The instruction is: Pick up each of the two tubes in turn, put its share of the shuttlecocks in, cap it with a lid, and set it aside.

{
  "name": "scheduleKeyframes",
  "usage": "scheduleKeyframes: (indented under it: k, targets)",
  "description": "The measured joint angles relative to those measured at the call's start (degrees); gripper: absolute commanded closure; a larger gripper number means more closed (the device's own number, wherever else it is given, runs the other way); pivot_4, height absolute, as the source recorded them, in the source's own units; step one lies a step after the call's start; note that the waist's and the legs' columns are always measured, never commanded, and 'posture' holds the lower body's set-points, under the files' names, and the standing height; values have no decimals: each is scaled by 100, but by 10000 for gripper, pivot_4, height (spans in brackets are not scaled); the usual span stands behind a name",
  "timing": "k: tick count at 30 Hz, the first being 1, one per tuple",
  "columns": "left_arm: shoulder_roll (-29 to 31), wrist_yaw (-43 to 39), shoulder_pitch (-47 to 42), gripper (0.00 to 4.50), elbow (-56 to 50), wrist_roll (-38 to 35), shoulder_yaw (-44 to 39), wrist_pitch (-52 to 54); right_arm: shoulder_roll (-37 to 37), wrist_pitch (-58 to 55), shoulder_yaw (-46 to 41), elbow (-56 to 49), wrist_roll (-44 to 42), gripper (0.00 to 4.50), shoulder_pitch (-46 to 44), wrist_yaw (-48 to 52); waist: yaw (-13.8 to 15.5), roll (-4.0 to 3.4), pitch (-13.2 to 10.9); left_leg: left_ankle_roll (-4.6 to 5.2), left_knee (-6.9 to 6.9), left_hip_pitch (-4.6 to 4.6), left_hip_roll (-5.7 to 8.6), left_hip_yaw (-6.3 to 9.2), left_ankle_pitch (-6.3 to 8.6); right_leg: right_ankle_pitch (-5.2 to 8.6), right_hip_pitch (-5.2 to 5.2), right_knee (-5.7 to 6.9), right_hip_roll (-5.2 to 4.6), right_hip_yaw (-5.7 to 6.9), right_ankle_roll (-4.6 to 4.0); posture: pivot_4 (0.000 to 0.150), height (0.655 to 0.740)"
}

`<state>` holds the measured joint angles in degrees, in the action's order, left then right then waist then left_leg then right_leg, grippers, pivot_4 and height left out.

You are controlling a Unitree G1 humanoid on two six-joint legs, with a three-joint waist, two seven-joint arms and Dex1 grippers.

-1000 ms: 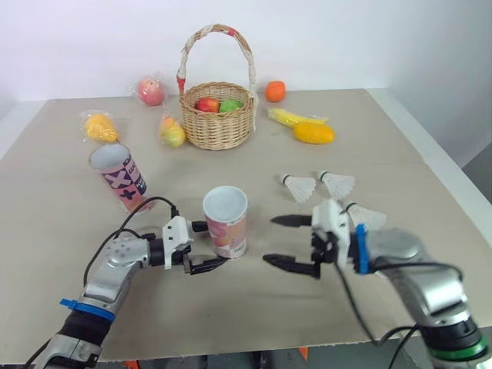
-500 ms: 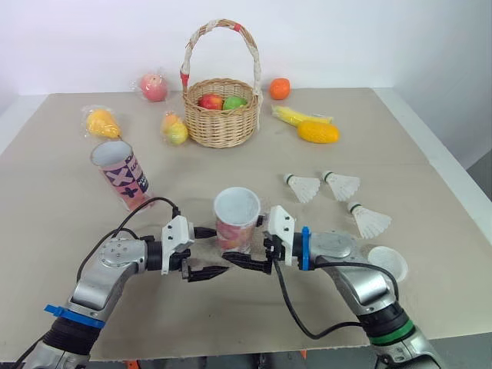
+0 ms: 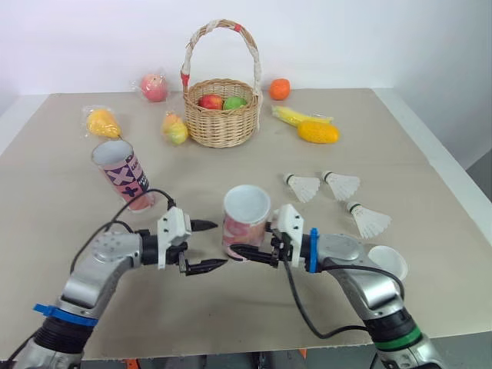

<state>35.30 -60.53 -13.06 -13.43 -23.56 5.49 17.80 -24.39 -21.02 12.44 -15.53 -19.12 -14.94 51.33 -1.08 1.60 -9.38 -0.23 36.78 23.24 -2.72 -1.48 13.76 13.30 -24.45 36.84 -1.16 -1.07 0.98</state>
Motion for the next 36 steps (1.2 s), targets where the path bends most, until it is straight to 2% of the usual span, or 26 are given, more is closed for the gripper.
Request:
scheduleKeyframes:
  k: [2, 3, 6, 7, 11, 13, 17, 21, 24, 33, 36]
  targets:
    - [92, 88, -169, 0, -244, -190, -261, 187, -67, -170, -213, -262, -208, 18864, 93, -69, 0, 1, 0, 0, 8, -5, 0, -1, 0, 4, 2, 8, 0, -2, 6, 1500, 7400]
    - [104, 387, -614, 0, -542, -543, -555, 591, -40, -662, -855, -772, -772, 18864, 208, -510, -1, 1, -10, -1, 22, -3, 2, 1, -1, 9, 4, 19, -1, -1, 18, 1500, 7400]
    - [-191, 886, -1160, 0, -952, -963, -633, 1157, -116, -1170, -2015, -1231, -1339, 18864, 202, -1320, 12, 2, -14, -3, 53, 0, 5, 6, 0, 2, 18, 24, -4, 2, 30, 1500, 7400]
    - [-254, 934, -1194, 0, -1005, -995, -605, 1210, -144, -1220, -2163, -1243, -1394, 18864, 193, -1417, 6, 3, -13, -3, 56, -3, 10, -1, 0, -3, 21, 21, -7, -6, 40, 1500, 7400]
    - [-1154, 1374, -1601, 0, -699, -783, 118, 1344, -398, -1603, -3217, -1104, -1758, 18864, 293, -1987, 32, 2, -14, -3, 75, 2, 31, -4, 0, -17, 27, 20, -15, -22, 57, 1500, 7400]
    - [-1779, 1527, -1766, 0, -276, -511, 663, 1194, -642, -1687, -3885, -709, -1860, 18864, 281, -2278, 41, 2, -14, -3, 79, 2, 45, -11, -1, -30, 29, 16, -17, -48, 61, 1500, 7400]
    - [-2556, 1674, -1873, 0, 437, -91, 1164, 762, -838, -1535, -4624, 159, -1698, 18864, 266, -2738, 14, -2, -11, 1, 78, 0, 58, -16, 0, -32, 26, 17, -16, -72, 59, 1500, 7400]
    - [-3149, 1789, -1878, 0, 1022, 342, 1540, 212, -900, -1142, -4865, 1107, -1124, 18864, 212, -3392, -4, -22, -6, 4, 75, -1, 63, -21, 1, -34, 22, 20, -15, -89, 57, 1500, 7400]
    - [-3286, 1867, -1875, 0, 1207, 518, 1621, -14, -894, -935, -4848, 1468, -931, 18864, 175, -3549, -14, -47, -2, 8, 74, -9, 66, -23, 2, -35, 21, 23, -11, -105, 64, 1500, 7400]
    - [-3233, 1739, -1681, 0, 1281, 688, 1659, -219, -741, 255, -4390, 2816, -76, 18864, 150, -3823, -13, -60, 2, 24, 76, -5, 110, -40, -9, -46, 23, 22, -9, -202, 111, 1500, 7400]
    - [-3193, 1726, -1639, 0, 1287, 709, 1641, -257, -703, 557, -4380, 2959, 48, 18864, 161, -3816, -12, -59, 1, 23, 81, -3, 119, -54, -9, -47, 26, 19, -9, -231, 129, 1500, 7400]
